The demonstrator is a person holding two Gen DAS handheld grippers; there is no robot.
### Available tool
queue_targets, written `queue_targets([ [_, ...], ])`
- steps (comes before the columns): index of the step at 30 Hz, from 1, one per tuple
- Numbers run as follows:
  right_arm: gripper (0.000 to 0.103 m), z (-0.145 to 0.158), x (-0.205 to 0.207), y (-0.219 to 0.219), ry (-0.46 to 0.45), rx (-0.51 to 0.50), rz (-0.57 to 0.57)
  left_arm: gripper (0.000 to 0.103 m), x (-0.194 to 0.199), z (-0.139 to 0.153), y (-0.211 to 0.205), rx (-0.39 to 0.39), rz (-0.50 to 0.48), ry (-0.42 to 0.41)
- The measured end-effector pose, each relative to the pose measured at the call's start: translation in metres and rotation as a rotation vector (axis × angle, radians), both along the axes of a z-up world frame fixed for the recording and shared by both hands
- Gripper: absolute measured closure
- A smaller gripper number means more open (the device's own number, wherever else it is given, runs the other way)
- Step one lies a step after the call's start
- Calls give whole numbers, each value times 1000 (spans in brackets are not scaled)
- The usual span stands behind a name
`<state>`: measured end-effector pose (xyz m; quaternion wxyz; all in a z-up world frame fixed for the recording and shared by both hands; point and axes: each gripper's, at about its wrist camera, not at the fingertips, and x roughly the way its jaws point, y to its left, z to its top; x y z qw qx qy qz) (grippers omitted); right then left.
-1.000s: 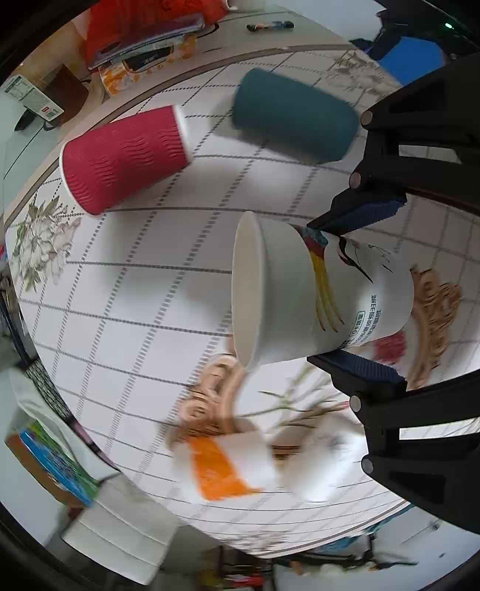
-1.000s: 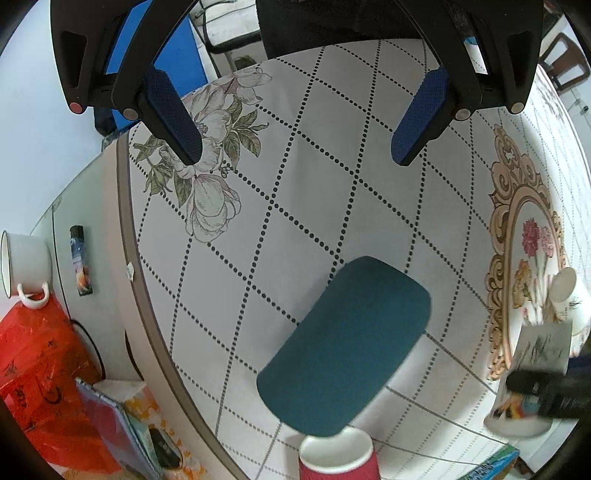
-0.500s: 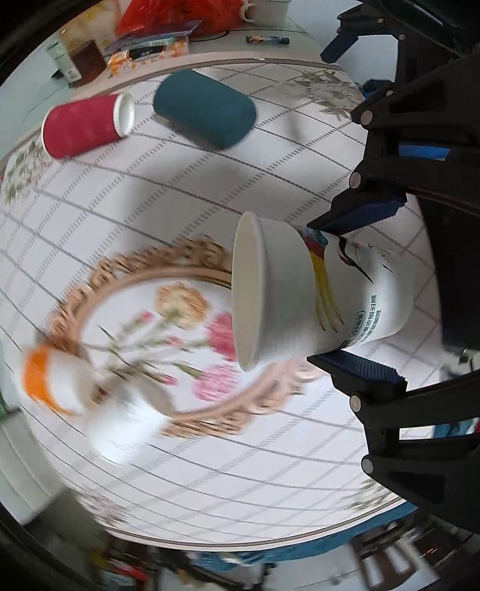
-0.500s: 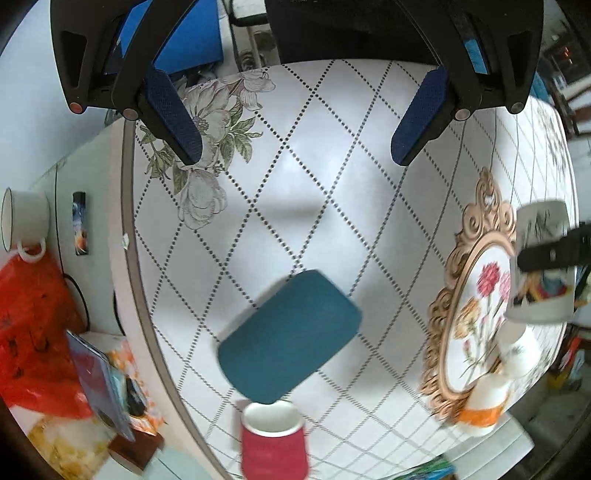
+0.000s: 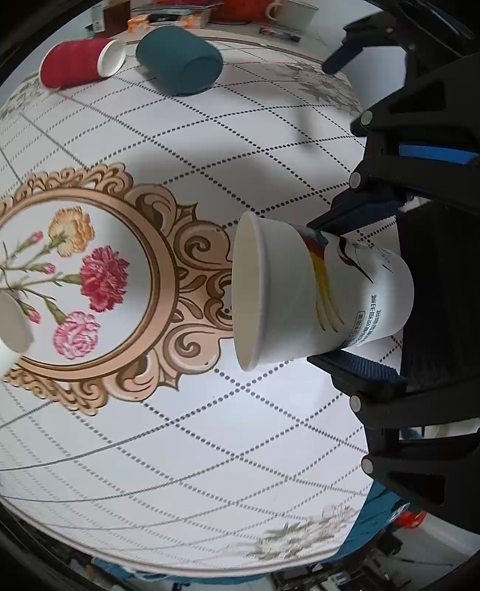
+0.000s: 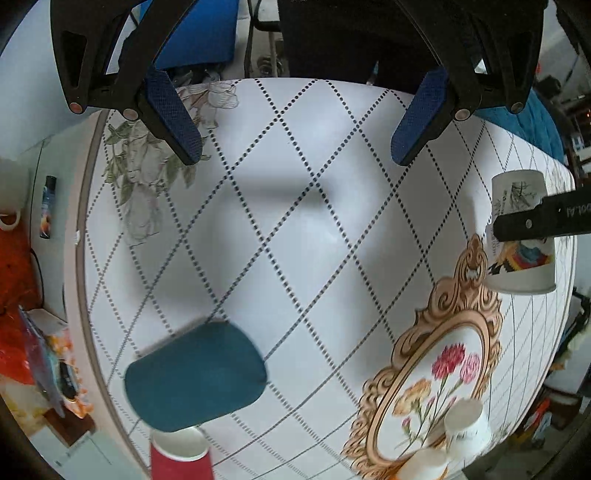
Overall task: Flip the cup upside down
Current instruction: 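Lift the cup upright with the left tool toward the right tool, then grasp the cup with the right tool while the left tool releases it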
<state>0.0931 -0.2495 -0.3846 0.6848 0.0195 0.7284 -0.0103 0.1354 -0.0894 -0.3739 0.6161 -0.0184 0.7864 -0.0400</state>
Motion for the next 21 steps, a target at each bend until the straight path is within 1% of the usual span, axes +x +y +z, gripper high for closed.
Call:
queue_targets([
  [5, 0, -10, 4, 6, 23, -17, 11, 44, 8, -14, 3, -38, 23, 26],
  [10, 0, -16, 7, 8, 36, -32, -7, 44, 13, -25, -2, -73, 15, 39],
  [16, 0, -22, 13, 9, 52, -52, 0, 41, 16, -30, -15, -71, -7, 28],
  [21, 0, -28, 16, 10, 55, -54, -1, 41, 19, -30, -17, -75, -9, 28],
])
